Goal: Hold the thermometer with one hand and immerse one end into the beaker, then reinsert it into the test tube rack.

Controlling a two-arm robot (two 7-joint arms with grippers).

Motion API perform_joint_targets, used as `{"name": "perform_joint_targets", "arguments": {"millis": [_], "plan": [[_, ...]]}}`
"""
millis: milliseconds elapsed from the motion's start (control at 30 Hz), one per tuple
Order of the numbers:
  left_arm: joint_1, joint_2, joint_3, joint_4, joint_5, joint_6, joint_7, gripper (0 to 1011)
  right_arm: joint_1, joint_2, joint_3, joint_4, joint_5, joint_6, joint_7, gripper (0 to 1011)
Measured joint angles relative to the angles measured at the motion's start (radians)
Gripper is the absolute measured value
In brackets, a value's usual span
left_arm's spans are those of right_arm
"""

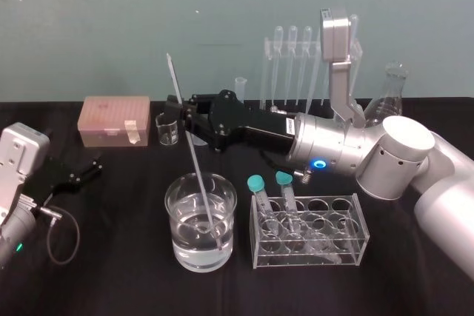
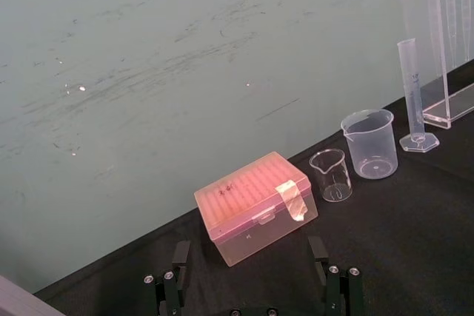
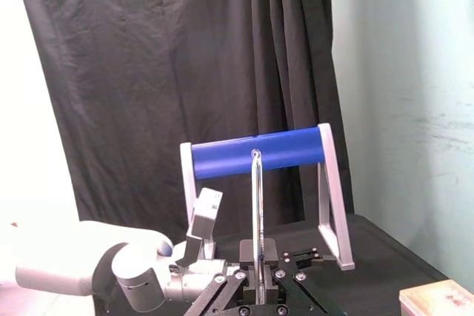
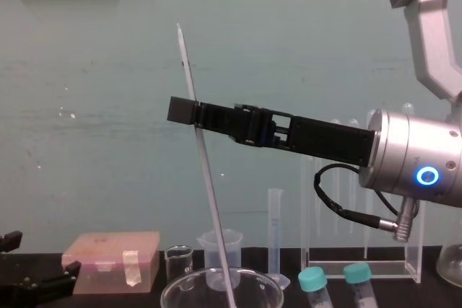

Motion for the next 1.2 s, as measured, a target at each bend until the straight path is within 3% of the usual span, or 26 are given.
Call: {"name": "perform_joint_targets", "arguments": {"millis": [1200], "plan": [[0.000, 0.000, 0.000, 0.000, 0.000, 0.000, 0.000, 1008, 0.002, 0.002, 0.025, -0.015, -0.008, -0.028, -0.013, 58]]}}
